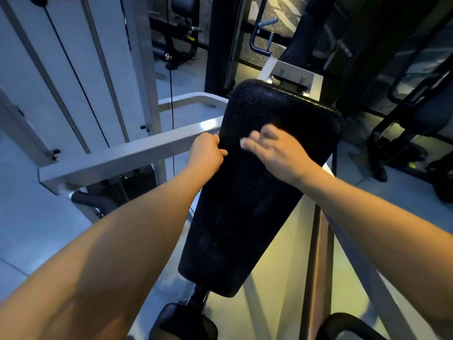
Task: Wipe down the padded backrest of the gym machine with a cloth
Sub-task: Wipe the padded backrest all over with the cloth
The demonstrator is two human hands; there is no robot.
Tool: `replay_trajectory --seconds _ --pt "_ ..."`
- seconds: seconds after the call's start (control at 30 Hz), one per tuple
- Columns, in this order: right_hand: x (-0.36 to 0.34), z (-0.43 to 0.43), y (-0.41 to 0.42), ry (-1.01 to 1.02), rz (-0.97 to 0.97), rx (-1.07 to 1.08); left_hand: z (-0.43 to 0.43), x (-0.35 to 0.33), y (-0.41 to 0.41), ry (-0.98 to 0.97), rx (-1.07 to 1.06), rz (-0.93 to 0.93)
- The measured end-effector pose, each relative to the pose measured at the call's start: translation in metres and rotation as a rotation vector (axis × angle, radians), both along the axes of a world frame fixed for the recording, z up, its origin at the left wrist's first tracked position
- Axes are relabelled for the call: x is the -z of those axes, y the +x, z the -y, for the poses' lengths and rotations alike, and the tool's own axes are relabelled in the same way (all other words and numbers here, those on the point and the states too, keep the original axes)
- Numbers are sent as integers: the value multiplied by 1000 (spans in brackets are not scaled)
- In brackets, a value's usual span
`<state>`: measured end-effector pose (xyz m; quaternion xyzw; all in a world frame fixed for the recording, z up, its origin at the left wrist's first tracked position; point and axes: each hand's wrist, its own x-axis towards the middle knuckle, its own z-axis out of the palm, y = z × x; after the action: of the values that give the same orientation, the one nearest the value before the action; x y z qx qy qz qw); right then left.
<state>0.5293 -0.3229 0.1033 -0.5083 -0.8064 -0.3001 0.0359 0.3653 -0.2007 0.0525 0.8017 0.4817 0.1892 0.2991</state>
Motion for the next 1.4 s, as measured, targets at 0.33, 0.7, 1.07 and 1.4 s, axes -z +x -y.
replay_trajectory --seconds 0.33,0.7,1.07,1.4 --pt "29 -9 -17 -80 -34 -14 1 8 -2 -68 -65 121" --pt "6 -46 -33 92 -178 109 1 0 -13 -147 44 148" --pt "-25 -69 -36 189 -197 264 -17 -8 -58 -168 -40 199" --pt "-63 -73 -32 161 -237 308 -8 -31 -60 -199 -76 289"
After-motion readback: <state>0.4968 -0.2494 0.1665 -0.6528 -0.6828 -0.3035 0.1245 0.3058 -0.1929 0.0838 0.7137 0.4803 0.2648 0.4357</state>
